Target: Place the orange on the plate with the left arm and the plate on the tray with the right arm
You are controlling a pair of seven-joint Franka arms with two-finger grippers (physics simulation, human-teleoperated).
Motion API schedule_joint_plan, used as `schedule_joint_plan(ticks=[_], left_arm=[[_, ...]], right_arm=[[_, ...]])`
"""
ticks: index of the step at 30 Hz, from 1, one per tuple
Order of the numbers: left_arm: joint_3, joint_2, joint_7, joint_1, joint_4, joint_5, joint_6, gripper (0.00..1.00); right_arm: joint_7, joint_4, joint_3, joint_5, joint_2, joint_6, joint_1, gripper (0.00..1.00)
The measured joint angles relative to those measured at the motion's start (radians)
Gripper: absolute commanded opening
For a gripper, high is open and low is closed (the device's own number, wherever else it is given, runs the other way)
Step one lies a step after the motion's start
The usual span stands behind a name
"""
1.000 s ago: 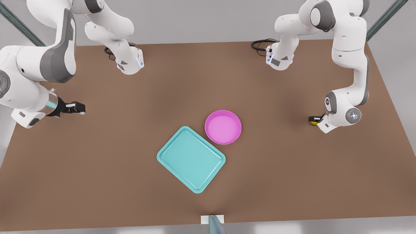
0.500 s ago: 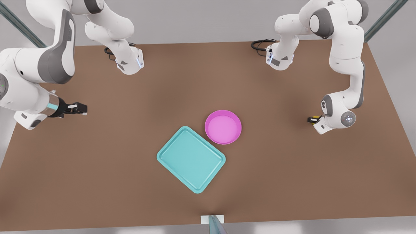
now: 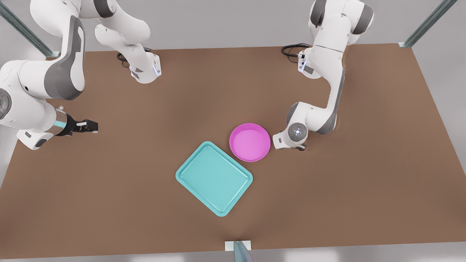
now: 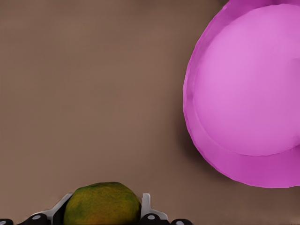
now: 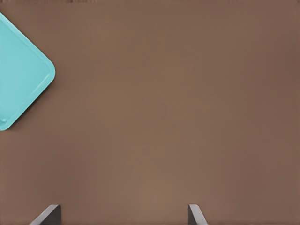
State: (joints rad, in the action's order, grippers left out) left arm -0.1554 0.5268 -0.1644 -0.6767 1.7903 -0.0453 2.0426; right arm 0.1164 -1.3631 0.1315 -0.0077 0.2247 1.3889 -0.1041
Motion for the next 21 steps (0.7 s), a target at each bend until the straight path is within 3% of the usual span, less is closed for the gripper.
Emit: schedule_joint_plan(ticks=[4, 9, 12, 13, 14, 18, 19, 21], left_arm=[[0.022, 0.12, 0.159, -0.184, -0.152, -0.091, -0.109, 0.73], [0.042, 0.181, 0.324, -0.199, -0.207, -0.127, -0.15, 0.73], [0.044, 0.222, 0.406, -0.166, -0.298, -0.135, -0.147, 0.74], [0.045, 0.228, 0.431, -0.155, -0.318, -0.136, -0.147, 0.95], [0.045, 0.231, 0.453, -0.148, -0.328, -0.138, -0.146, 1.0], [0.035, 0.207, 0.53, -0.141, -0.332, -0.137, -0.157, 1.0], [-0.035, 0.141, 0.538, -0.144, -0.336, -0.138, -0.204, 1.0], [-0.286, -0.034, 0.532, -0.141, -0.389, -0.139, -0.351, 1.0]], right_arm=[[-0.002, 0.0, 0.0, 0.001, 0.006, 0.004, 0.001, 1.0], [-0.002, -0.018, -0.014, 0.025, 0.021, -0.002, -0.011, 1.0], [-0.002, -0.014, -0.076, 0.036, 0.029, -0.002, -0.016, 1.0], [-0.002, -0.014, -0.088, 0.039, 0.03, -0.003, -0.021, 1.0], [-0.002, -0.014, -0.093, 0.041, 0.028, -0.004, -0.03, 1.0], [-0.003, -0.016, -0.095, 0.047, 0.02, -0.004, -0.053, 1.0], [-0.004, -0.02, -0.095, 0.048, 0.015, -0.004, -0.062, 1.0], [-0.004, -0.09, -0.095, 0.075, 0.008, 0.013, -0.1, 1.0]])
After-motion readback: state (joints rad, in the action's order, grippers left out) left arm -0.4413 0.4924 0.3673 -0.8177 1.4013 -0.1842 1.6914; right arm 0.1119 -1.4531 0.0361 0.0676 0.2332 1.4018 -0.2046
